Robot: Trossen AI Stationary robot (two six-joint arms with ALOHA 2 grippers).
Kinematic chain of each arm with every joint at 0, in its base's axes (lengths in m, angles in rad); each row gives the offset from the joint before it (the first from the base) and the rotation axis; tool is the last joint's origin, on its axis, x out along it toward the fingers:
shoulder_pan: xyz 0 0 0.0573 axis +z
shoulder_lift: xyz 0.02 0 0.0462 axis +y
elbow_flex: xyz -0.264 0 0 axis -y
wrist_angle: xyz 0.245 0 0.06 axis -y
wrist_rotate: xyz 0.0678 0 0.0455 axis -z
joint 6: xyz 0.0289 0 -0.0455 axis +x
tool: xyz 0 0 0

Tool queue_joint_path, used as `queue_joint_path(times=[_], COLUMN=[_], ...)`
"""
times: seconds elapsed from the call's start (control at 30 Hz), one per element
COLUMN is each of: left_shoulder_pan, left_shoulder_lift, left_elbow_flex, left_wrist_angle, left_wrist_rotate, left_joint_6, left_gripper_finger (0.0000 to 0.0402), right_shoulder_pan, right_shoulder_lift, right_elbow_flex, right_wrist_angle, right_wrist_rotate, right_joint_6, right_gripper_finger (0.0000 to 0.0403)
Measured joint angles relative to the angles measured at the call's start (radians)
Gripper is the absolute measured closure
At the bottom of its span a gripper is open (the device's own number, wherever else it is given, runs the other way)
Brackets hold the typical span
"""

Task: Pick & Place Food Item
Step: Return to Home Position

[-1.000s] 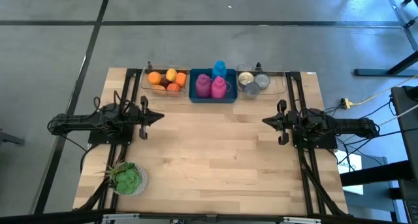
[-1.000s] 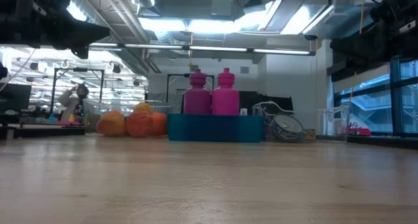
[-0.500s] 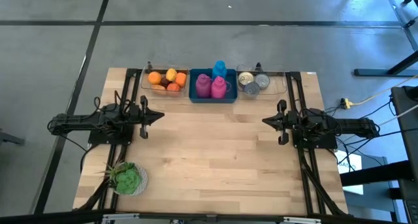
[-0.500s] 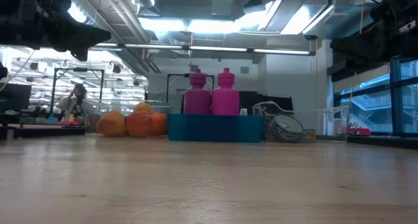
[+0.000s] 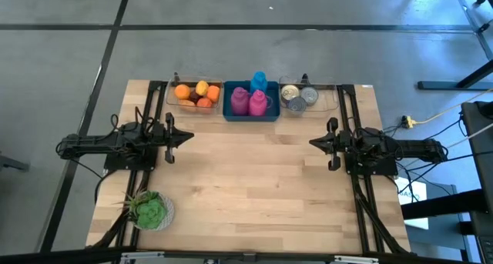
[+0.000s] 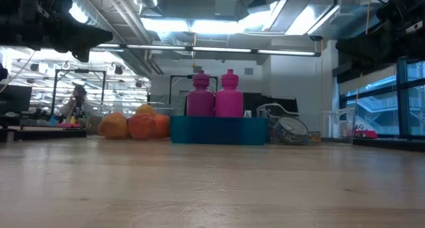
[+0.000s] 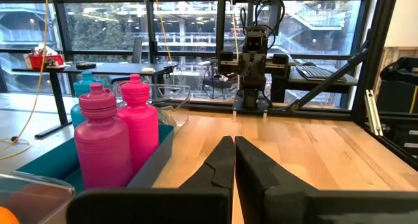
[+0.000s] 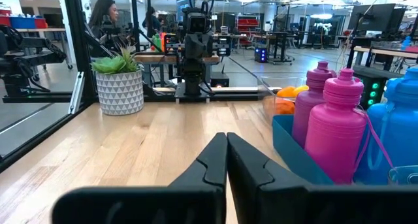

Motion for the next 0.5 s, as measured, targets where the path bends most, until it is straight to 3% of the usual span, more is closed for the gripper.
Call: queue_joint_path(times=[0.5], left_shoulder_pan=[0.0], left_shoulder_lift=[0.0], left_elbow_flex=[0.0], left_wrist_angle=[0.0], left_wrist_rotate=[0.0], left_joint_6=[0.0], left_gripper_finger=[0.0401], right_shoulder_pan=[0.0], right_shoulder_lift=[0.0], right_elbow_flex=[0.0], right_wrist_angle=[0.0], right_wrist_rotate=[0.0], right_joint_6=[-0.001], right_gripper_finger=[0.0392])
